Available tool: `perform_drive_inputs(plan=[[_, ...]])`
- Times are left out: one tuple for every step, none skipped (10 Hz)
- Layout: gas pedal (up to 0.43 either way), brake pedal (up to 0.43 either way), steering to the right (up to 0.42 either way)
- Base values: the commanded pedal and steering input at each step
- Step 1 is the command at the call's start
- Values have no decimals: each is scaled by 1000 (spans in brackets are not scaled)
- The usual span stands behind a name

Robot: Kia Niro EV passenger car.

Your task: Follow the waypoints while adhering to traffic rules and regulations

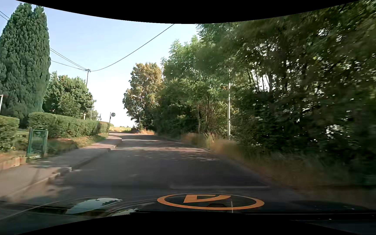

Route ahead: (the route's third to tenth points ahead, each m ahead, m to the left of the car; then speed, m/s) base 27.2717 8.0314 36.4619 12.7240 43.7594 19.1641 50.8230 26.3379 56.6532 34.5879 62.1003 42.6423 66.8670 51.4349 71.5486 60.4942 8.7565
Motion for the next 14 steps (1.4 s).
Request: perform_drive_inputs(plan=[[228,0,-79],[228,0,-80],[228,0,-80],[228,0,-80],[228,0,-80],[228,0,-80],[228,0,-84],[228,0,-89],[228,0,-90],[228,0,-90],[228,0,-89],[228,0,-88],[228,0,-87],[228,0,-85]])
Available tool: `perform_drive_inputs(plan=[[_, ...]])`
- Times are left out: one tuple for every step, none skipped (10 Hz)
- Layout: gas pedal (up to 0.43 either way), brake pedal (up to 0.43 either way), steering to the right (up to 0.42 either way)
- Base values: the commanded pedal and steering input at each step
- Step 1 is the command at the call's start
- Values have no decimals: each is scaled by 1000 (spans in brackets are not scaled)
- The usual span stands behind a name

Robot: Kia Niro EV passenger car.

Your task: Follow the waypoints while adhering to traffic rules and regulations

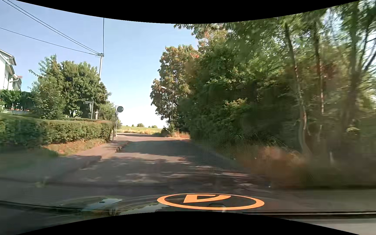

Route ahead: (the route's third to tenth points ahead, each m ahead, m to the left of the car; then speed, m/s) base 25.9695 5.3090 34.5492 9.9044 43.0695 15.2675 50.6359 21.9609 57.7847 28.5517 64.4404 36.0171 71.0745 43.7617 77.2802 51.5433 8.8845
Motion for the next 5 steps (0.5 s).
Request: perform_drive_inputs(plan=[[228,0,-83],[228,0,-82],[228,0,-80],[228,0,-75],[228,0,-71]])
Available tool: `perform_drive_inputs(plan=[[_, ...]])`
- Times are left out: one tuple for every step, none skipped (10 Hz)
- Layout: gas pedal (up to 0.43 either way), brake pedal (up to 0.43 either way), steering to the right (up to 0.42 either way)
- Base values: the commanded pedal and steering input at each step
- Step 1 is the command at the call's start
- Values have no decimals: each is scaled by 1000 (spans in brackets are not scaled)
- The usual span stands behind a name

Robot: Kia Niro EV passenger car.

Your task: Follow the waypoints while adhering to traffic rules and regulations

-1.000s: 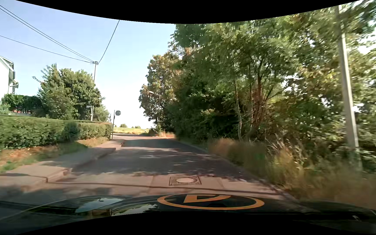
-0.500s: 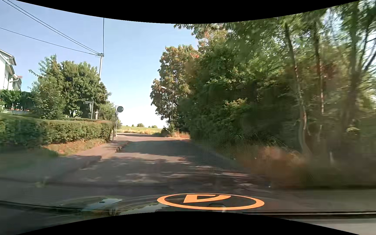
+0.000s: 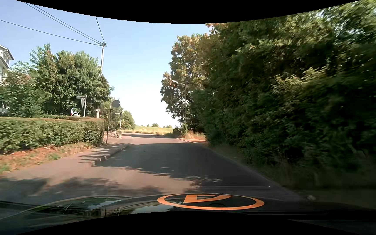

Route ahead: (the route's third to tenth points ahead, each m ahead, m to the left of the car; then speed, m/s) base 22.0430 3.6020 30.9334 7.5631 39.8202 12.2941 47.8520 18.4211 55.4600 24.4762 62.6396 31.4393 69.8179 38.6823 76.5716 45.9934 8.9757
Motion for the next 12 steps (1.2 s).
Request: perform_drive_inputs(plan=[[228,0,-65],[228,0,-59],[228,0,-51],[228,0,-48],[228,0,-48],[228,0,-48],[228,0,-48],[228,0,-48],[228,0,-48],[228,0,-48],[228,0,-50],[228,0,-53]])
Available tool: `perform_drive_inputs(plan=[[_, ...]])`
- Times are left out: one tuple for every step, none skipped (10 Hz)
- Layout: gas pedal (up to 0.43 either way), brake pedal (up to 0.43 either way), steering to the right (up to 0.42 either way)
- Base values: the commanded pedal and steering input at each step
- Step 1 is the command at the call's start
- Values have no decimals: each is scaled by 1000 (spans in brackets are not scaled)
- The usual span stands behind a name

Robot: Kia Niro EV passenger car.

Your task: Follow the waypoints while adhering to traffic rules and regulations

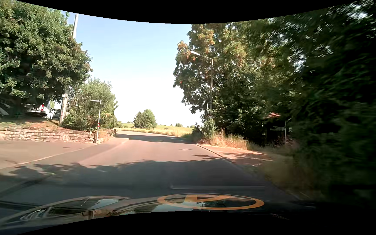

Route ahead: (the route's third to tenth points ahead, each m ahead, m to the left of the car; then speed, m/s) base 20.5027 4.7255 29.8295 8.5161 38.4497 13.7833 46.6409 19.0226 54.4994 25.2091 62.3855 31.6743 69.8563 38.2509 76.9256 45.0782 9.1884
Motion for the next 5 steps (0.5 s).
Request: perform_drive_inputs(plan=[[228,0,-59],[228,0,-68],[228,0,-72],[228,0,-72],[228,0,-74]])
